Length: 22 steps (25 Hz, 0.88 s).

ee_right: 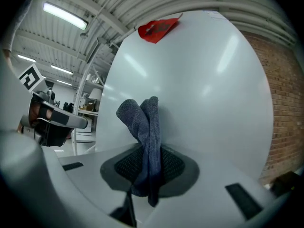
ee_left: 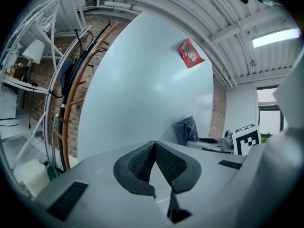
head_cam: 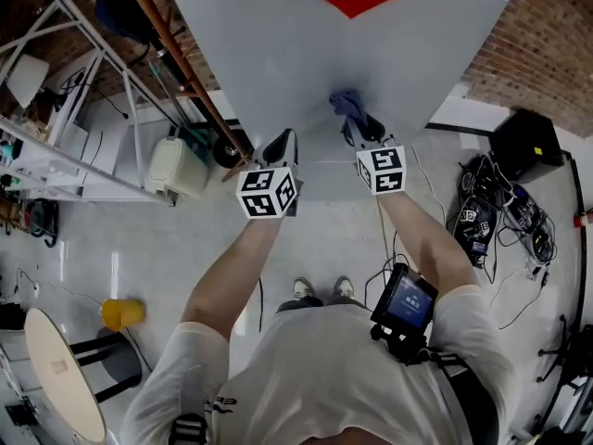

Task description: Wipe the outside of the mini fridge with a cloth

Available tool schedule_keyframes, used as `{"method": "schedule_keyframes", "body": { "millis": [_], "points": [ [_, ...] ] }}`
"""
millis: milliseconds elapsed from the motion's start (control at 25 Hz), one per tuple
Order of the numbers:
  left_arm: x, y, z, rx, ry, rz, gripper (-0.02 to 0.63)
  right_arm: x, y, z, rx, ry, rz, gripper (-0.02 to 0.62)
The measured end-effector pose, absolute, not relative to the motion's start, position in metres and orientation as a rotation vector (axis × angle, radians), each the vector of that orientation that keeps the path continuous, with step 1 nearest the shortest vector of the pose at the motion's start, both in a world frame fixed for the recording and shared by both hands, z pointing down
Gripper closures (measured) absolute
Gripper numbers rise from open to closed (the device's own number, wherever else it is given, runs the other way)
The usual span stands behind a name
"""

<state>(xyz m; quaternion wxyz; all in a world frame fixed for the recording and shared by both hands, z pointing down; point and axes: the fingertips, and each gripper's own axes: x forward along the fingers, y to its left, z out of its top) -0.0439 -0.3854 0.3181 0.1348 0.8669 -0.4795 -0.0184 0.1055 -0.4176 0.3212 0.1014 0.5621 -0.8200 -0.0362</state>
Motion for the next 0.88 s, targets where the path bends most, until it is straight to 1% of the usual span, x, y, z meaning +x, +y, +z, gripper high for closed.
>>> {"method": "schedule_keyframes", "body": {
  "millis": [240, 520, 880],
  "points": [
    [0.008, -0.381, 0.309, 2.556, -1.328, -0.048, 0.601, 0.172, -0.412, 0.318, 1.753, -2.360, -0.084, 0.515],
    [0.046, -0.377, 0.303, 2.576, -1.319, -0.039, 0.601, 0.237, -0.408, 0.315, 1.833, -2.305, -0.069, 0.515],
    [0.079, -0.370, 0.297, 2.584, -1.349, -0.023, 0.601, 0.293, -0.405, 0.319, 1.881, -2.295, -0.040, 0.515]
  ]
}}
